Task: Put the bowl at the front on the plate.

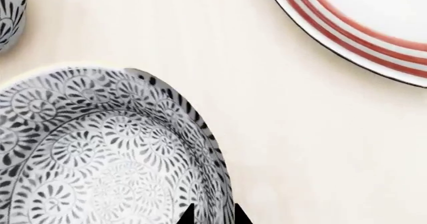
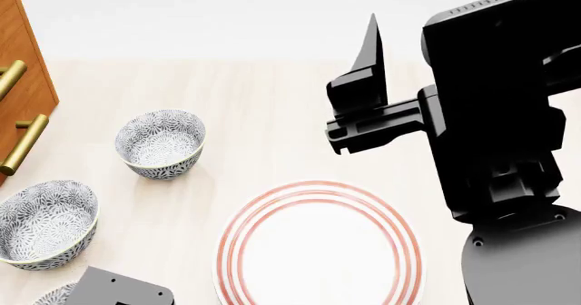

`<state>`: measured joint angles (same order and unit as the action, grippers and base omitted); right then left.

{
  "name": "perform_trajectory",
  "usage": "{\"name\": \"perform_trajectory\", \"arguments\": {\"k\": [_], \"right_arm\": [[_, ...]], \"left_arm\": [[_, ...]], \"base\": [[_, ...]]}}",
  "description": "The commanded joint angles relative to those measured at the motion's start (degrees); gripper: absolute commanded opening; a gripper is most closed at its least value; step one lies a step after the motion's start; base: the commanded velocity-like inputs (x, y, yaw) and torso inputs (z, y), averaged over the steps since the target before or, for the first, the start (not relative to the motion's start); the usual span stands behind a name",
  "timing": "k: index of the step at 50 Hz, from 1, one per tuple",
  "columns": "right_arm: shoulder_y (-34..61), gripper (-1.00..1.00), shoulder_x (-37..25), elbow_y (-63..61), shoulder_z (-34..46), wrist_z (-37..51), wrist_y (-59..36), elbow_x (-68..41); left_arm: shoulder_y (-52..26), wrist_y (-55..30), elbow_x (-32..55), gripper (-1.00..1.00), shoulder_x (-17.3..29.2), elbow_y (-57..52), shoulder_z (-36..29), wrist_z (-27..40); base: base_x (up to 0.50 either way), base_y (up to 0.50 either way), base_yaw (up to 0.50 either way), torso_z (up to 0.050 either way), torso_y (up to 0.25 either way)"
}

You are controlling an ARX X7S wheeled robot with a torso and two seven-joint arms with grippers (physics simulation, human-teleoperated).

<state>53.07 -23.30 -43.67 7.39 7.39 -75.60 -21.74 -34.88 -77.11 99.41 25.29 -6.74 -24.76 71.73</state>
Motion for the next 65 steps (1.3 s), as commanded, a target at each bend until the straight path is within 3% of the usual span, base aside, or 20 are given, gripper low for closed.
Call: {"name": "perform_trajectory", "arguments": {"k": [1, 10, 23, 26, 41, 65], "right_arm": [[-0.32, 1.0, -0.09, -0.1, -0.11, 0.24, 0.26, -0.23], [-0.16, 1.0, -0.18, -0.03, -0.17, 0.15, 0.45, -0.56], [-0.86, 1.0, -0.39, 0.08, -0.38, 0.32, 1.22, -0.74], [-0.95, 1.0, -0.46, -0.42, -0.59, 0.48, 0.85, -0.88], [-0.78, 1.0, -0.53, -0.49, -0.48, 0.77, 0.95, -1.21], [-0.77, 1.0, -0.98, -0.57, 0.07, 1.23, 1.17, -1.59]], "left_arm": [[0.1, 0.69, -0.41, -1.0, 0.2, 1.41, -0.69, -1.1], [0.08, 1.33, -2.61, -1.0, 0.57, -1.19, -0.83, -3.77], [0.74, 7.32, -17.43, -1.0, 2.31, -8.03, -2.28, -10.98], [0.71, 7.27, -16.28, -1.0, 2.58, -8.5, -1.81, -10.88], [0.44, 12.71, -28.21, -1.0, 4.49, -13.41, -5.59, -17.65], [-1.29, 15.13, -31.94, -1.0, 5.77, -18.33, -6.69, -18.77]], "base": [[0.0, 0.0, 0.0, 0.0, 0.0], [0.0, 0.0, 0.0, 0.0, 0.0], [0.0, 0.0, 0.0, -0.001, 0.0], [0.0, 0.0, 0.0, 0.0, 0.0], [0.0, 0.0, 0.0, 0.0, 0.0], [0.0, 0.0, 0.0, 0.0, 0.0]]}}
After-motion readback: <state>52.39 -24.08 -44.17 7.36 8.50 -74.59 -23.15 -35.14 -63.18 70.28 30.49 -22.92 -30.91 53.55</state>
